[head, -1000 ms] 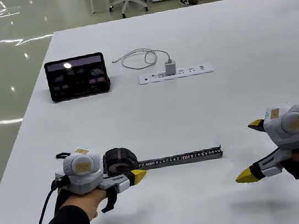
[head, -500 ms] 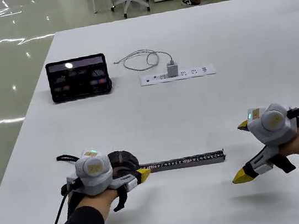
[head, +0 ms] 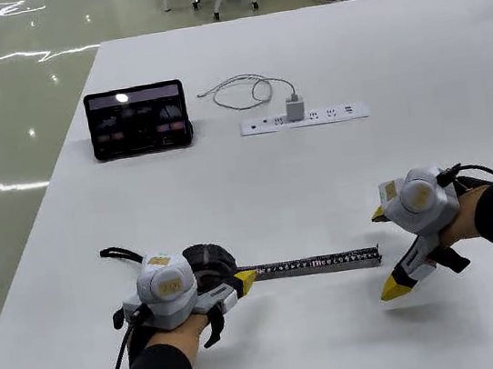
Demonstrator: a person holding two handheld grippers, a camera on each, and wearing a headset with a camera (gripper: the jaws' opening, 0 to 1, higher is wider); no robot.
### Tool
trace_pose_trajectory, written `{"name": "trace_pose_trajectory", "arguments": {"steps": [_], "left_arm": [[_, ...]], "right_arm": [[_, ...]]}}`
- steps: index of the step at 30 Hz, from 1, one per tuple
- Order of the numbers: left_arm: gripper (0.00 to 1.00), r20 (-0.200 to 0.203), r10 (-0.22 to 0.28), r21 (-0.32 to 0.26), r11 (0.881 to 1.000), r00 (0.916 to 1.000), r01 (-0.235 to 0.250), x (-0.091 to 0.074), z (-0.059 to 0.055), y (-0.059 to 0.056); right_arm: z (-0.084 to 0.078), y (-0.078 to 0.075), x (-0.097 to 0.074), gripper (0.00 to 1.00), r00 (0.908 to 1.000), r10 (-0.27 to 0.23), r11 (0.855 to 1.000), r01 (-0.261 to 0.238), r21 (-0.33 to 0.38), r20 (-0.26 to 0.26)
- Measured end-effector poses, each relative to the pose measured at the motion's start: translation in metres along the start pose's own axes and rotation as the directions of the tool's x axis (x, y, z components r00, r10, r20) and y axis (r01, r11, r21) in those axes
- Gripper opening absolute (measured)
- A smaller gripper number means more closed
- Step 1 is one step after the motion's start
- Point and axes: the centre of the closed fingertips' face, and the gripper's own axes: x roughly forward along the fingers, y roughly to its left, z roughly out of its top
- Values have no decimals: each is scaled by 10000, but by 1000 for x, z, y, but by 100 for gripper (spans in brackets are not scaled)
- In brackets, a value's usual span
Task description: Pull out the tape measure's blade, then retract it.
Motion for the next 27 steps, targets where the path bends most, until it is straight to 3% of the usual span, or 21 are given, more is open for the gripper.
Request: {"name": "trace_pose_trajectory", "arguments": {"steps": [7,10,17,21,27], "left_arm": [[100,198,-167,-58,9998,9997,168,5,-1,-7],[95,231,-351,-205,9992,9991,356,6,1,-12],[94,374,-205,-352,9991,9991,218,8,4,-8],[93,370,-117,-465,9988,9992,134,8,4,-2],[91,331,-6,-587,9983,9995,25,8,3,1]], "right_arm": [[-3,-5,10,74,9992,216,9995,-223,-203,-343],[-7,-5,13,73,9980,279,9994,-290,-189,-567],[-10,-5,15,61,9959,534,9981,-553,-253,-735],[-12,-11,13,51,9965,355,9987,-382,-349,-753],[-13,-9,11,38,9969,388,9980,-421,-474,-679]]}}
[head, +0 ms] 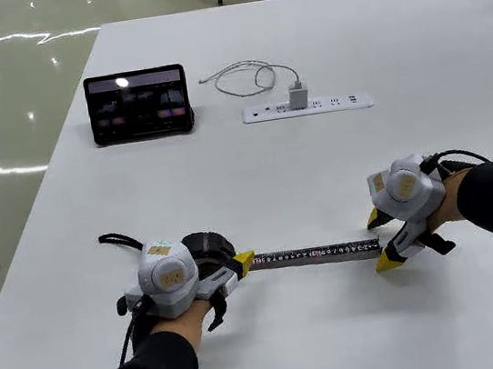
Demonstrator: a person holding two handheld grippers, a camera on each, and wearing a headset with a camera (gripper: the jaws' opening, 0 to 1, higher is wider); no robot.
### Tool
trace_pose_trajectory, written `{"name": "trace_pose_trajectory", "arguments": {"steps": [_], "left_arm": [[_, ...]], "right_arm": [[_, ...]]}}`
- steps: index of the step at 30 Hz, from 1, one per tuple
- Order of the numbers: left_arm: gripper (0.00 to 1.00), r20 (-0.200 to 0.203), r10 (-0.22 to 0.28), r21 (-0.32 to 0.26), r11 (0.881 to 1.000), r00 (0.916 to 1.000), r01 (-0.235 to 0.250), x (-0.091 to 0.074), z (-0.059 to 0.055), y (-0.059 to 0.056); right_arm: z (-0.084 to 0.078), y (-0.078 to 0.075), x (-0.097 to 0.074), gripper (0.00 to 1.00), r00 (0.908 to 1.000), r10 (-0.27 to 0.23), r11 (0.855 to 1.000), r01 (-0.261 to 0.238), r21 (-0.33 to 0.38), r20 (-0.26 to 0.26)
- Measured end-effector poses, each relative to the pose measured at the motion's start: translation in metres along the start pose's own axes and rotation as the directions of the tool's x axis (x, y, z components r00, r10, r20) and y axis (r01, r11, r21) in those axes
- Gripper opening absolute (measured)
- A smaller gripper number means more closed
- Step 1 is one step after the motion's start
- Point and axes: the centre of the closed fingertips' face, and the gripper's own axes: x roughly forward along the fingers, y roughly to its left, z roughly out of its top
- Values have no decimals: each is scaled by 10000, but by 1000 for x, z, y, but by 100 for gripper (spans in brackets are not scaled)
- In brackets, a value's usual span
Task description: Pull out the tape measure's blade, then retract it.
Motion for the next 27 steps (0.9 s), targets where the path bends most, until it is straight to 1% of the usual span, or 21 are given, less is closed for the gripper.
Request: {"name": "trace_pose_trajectory", "arguments": {"steps": [3,5,6,9,12,16,18,19,21,25,27], "left_arm": [[90,26,-41,16,10000,10000,41,0,1,-1],[89,14,-52,66,10000,10000,52,0,1,-2],[89,20,-52,60,10000,10000,51,0,1,-2],[87,23,-72,61,10000,10000,71,-1,1,-3],[86,-48,-91,91,9999,9999,92,0,0,-3],[84,-68,-85,85,9999,9999,86,1,1,-3],[80,-112,-54,112,9999,9999,55,1,0,-3],[80,-169,-7,97,10000,9999,8,2,-1,-2],[79,-261,28,27,10000,9997,-27,3,-3,-1],[74,-323,71,-110,9999,9995,-75,4,-5,-1],[71,-392,97,-212,9997,9992,-105,5,-5,-1]], "right_arm": [[-1,0,-1,30,9999,-14,10000,15,63,-110],[-4,1,-2,18,9996,-2,10000,2,14,-279],[-4,1,-2,17,9997,-18,10000,18,7,-241],[-3,2,-2,16,9996,-19,10000,18,-27,-289],[-2,3,-1,12,9995,6,9999,-10,-129,-330],[-2,2,0,12,9988,75,9994,-92,-343,-487],[-1,2,0,12,9984,60,9997,-74,-239,-560],[-1,2,0,12,9980,49,9998,-62,-207,-623],[-1,3,1,12,9968,2,9988,-41,-490,-803],[0,2,1,12,9944,-5,9995,-30,-328,-1057],[-1,2,1,12,9937,-16,9992,-30,-411,-1122]]}}
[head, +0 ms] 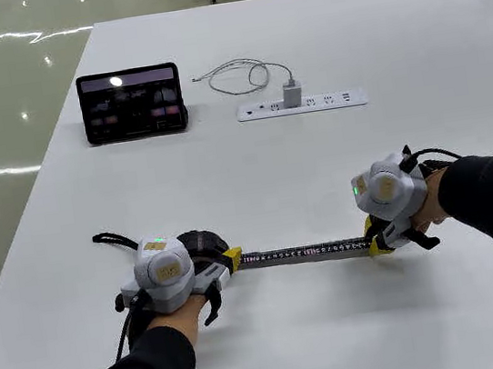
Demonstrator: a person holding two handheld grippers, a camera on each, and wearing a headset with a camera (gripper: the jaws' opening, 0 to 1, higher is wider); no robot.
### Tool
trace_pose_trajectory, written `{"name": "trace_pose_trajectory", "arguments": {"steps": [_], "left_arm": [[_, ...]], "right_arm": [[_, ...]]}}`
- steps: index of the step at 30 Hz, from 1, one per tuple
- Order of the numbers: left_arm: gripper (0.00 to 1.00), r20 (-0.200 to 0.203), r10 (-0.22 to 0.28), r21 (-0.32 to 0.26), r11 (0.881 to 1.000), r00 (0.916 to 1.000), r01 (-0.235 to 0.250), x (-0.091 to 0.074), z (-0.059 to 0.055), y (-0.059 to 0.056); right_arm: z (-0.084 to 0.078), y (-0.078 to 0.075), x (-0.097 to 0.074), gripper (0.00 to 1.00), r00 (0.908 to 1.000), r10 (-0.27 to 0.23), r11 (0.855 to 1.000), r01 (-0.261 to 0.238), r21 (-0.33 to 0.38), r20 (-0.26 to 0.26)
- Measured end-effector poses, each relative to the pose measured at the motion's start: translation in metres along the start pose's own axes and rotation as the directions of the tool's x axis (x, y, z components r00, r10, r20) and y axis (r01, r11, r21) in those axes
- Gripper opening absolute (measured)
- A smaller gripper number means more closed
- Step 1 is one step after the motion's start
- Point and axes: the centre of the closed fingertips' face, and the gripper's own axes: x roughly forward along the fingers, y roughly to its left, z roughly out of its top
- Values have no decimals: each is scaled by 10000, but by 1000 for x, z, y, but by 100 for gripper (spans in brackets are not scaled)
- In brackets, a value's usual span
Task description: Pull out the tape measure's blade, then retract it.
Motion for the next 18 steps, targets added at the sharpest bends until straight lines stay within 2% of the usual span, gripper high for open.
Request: {"name": "trace_pose_trajectory", "arguments": {"steps": [2,5,7,8,10,12,18], "left_arm": [[66,-76,80,-144,9999,9999,-81,1,0,0],[65,-95,264,-488,9984,9996,-268,1,2,2],[64,-188,357,-651,9972,9992,-368,1,3,4],[62,-273,222,-167,9996,9994,-227,2,2,4],[61,-416,446,-384,9982,9981,-462,3,2,4],[61,-437,469,-305,9984,9979,-483,1,0,4],[59,-717,565,-289,9979,9958,-587,2,-1,5]], "right_arm": [[0,-1,0,12,9999,1,9998,1,177,-114],[1,0,1,12,9994,-25,9999,29,120,-331],[1,-1,1,12,9991,-52,9993,67,356,-431],[0,-2,1,12,9990,-65,9985,89,539,-437],[0,-1,1,12,9989,-46,9985,71,552,-467],[0,-1,0,12,9988,-50,9993,68,379,-491],[0,-1,0,11,9996,-83,9979,99,638,-254]]}}
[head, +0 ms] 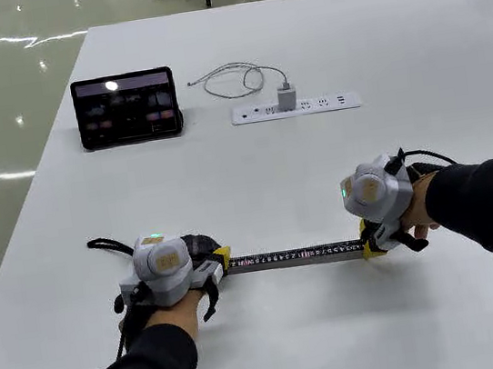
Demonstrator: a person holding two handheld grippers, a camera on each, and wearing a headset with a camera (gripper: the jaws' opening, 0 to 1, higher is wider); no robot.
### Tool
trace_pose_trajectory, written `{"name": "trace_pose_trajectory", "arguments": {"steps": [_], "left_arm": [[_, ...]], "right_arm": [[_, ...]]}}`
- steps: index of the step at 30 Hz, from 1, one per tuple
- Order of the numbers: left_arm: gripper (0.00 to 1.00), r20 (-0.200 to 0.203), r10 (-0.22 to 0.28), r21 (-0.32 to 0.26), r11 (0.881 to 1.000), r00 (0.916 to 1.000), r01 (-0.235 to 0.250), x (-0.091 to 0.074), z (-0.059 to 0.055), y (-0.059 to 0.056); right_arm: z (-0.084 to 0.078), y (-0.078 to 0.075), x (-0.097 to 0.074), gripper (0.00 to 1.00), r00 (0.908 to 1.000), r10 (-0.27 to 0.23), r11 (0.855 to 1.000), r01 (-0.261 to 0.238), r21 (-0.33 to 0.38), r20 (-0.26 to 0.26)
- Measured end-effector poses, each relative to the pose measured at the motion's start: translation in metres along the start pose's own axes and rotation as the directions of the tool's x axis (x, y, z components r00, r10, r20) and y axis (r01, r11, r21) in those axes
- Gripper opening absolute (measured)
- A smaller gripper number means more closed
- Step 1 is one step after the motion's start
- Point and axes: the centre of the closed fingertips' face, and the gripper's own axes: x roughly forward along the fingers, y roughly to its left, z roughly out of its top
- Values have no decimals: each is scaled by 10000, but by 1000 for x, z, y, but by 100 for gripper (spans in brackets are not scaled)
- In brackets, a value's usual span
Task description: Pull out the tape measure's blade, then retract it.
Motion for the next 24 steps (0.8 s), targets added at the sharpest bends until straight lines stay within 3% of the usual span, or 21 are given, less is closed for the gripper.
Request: {"name": "trace_pose_trajectory", "arguments": {"steps": [24], "left_arm": [[59,-162,-264,-54,9996,9995,263,0,-2,0]], "right_arm": [[9,3,1,11,9996,-23,10000,22,18,289]]}}
